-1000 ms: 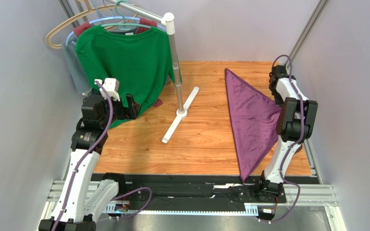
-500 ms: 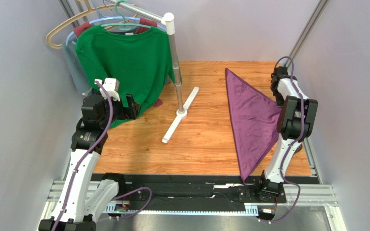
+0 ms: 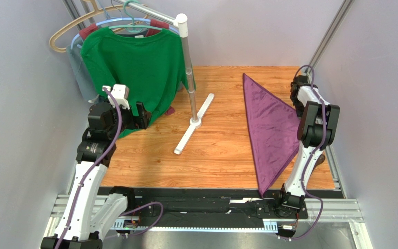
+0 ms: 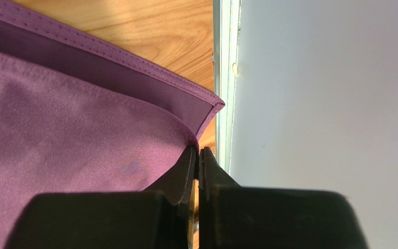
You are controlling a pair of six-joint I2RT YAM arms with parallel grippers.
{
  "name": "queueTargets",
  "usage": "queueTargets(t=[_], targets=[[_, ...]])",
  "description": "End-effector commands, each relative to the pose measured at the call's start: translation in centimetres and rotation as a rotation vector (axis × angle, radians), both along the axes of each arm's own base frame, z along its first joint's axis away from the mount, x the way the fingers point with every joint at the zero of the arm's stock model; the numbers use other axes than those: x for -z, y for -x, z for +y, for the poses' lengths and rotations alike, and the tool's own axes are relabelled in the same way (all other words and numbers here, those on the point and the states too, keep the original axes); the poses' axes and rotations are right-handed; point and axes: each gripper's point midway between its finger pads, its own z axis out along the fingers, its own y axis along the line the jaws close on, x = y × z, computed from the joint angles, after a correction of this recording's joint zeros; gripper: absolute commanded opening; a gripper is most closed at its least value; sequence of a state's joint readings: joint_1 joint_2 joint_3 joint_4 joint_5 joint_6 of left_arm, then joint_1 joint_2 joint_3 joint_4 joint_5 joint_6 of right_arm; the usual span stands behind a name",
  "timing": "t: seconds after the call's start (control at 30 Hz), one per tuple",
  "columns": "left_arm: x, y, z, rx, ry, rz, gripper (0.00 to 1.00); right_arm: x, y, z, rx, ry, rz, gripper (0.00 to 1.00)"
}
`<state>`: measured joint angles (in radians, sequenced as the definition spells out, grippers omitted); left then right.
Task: Fold the napkin, place the utensils inside, and roll it up
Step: Fold the napkin
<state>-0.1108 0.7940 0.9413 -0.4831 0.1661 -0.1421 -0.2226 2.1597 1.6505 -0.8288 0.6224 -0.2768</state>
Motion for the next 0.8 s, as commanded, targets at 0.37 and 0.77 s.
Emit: queueTargets(t=[0.37, 0.77], targets=[[-0.5, 0.1, -0.1, 0.017, -0.016, -0.026, 0.99, -2.8, -1.8, -0.9, 0.087, 0.023, -0.165, 0.53], [-0.8, 0.3, -0.2, 0.021, -0.014, -0.038, 0.99, -3.5, -3.0, 2.2, 0.137, -0.181, -0.357, 0.52]])
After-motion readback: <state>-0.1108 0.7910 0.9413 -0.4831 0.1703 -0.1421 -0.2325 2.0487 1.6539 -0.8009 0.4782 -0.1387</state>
